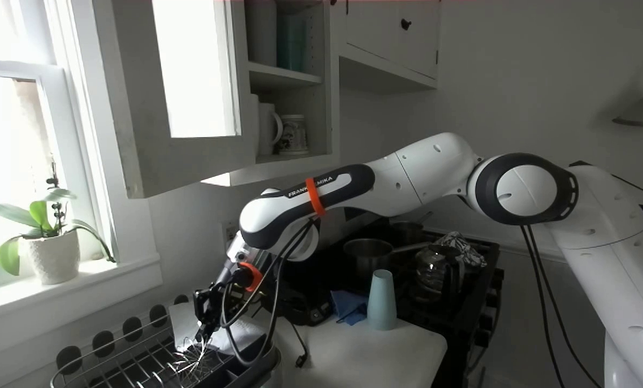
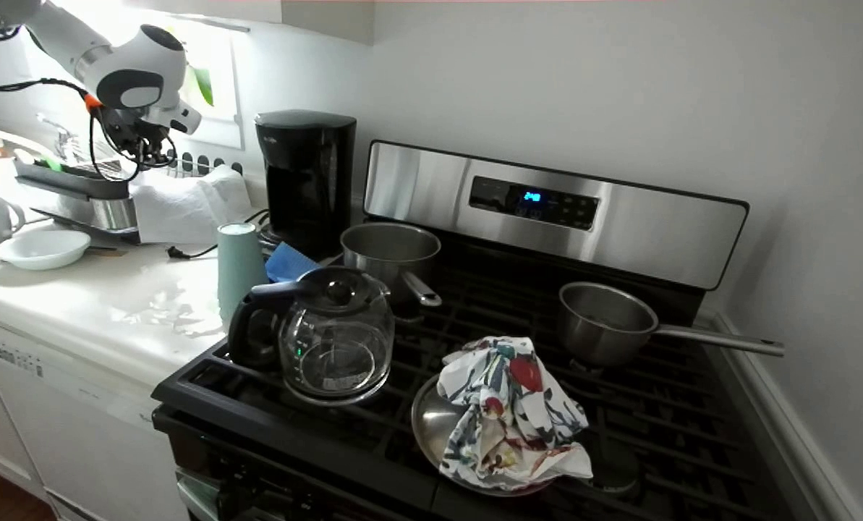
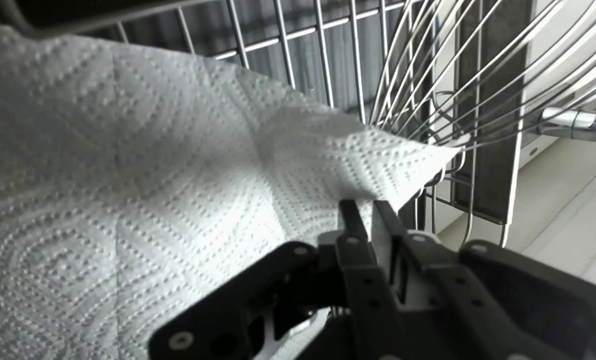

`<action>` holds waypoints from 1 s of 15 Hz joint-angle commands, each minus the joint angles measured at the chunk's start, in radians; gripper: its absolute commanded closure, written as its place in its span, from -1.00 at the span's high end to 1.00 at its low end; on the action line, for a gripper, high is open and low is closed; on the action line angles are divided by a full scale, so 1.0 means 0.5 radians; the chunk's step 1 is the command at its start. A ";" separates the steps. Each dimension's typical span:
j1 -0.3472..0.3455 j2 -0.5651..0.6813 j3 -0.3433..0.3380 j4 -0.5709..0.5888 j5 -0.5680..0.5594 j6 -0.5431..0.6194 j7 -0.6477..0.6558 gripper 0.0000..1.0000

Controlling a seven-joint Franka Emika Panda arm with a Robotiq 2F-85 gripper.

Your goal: Use the paper towel to wipe the counter

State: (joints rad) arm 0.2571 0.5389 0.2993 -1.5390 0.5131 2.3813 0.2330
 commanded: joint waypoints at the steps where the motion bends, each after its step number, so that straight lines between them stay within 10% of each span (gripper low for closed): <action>1: 0.008 0.081 0.031 0.108 0.041 0.002 -0.016 -0.10; 5: 0.040 0.129 0.021 0.146 -0.002 -0.010 0.006 0.43; 6: 0.044 0.136 0.016 0.147 -0.007 -0.003 0.015 -0.20; 12: 0.032 0.141 0.005 0.146 -0.007 -0.007 0.016 -0.94; 15: 0.027 0.129 0.000 0.139 -0.006 -0.008 0.019 -1.00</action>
State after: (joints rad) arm 0.2686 0.5921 0.3015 -1.4982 0.5124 2.3813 0.2322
